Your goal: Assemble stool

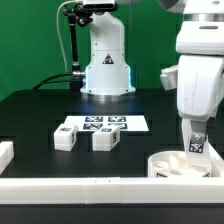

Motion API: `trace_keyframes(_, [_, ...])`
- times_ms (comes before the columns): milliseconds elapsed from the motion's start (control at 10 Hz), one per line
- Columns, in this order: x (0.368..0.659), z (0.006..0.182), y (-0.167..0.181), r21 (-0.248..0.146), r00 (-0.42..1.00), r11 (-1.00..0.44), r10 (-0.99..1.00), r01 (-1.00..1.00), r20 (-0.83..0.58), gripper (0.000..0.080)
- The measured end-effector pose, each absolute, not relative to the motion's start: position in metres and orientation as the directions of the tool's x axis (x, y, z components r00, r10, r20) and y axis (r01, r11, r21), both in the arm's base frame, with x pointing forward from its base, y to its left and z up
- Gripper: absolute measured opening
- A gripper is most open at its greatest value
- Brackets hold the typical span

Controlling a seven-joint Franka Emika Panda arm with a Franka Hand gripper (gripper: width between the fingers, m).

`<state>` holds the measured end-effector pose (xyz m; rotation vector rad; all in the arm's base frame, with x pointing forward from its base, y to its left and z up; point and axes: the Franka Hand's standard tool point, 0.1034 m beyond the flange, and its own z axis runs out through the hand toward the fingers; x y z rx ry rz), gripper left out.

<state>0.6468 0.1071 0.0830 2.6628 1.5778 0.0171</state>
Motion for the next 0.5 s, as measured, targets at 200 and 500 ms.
trace_keyframes(200, [0.6469,0.0827,0.1056,0.045,0.502,-0.501,0.865,0.864,-0.014,0.0335])
trace_keyframes(500, [0.647,0.0827,0.1049,0.045,0.581,-0.58,0.814,0.814,-0.008,0.0339])
